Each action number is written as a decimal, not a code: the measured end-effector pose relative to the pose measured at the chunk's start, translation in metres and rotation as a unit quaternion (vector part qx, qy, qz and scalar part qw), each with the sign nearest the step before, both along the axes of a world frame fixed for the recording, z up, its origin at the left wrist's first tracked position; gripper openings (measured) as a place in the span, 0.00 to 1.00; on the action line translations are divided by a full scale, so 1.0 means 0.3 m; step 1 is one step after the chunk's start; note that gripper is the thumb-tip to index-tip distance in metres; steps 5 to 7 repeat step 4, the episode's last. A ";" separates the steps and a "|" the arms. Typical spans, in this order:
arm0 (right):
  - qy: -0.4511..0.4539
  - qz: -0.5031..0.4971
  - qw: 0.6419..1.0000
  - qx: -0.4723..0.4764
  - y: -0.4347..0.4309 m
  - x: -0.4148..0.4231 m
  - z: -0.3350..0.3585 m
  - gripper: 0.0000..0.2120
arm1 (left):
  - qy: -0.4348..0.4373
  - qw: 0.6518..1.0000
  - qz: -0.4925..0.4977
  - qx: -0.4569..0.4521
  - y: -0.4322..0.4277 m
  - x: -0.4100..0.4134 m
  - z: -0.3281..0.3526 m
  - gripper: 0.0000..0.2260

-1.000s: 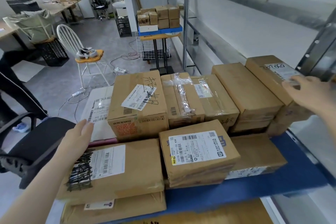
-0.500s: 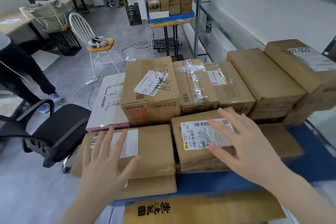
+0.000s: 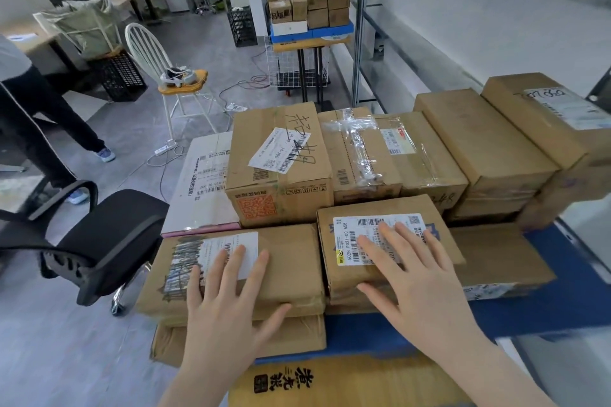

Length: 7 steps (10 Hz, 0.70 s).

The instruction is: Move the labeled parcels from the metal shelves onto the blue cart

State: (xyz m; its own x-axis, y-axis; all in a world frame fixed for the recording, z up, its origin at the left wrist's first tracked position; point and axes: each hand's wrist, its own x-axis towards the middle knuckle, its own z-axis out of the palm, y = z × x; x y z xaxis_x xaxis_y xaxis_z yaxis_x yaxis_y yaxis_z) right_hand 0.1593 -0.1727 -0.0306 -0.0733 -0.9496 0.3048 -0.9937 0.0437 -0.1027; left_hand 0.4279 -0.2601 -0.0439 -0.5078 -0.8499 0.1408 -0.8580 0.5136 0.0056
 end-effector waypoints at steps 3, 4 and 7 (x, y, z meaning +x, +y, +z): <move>-0.010 -0.006 1.000 0.007 0.008 0.018 0.000 0.30 | 0.036 0.999 0.001 -0.014 0.009 -0.008 -0.013 0.35; -0.039 0.000 0.999 0.006 0.016 0.025 0.024 0.30 | 0.057 0.998 -0.019 -0.015 0.020 -0.036 -0.012 0.34; -0.039 0.000 0.999 0.006 0.016 0.025 0.024 0.30 | 0.057 0.998 -0.019 -0.015 0.020 -0.036 -0.012 0.34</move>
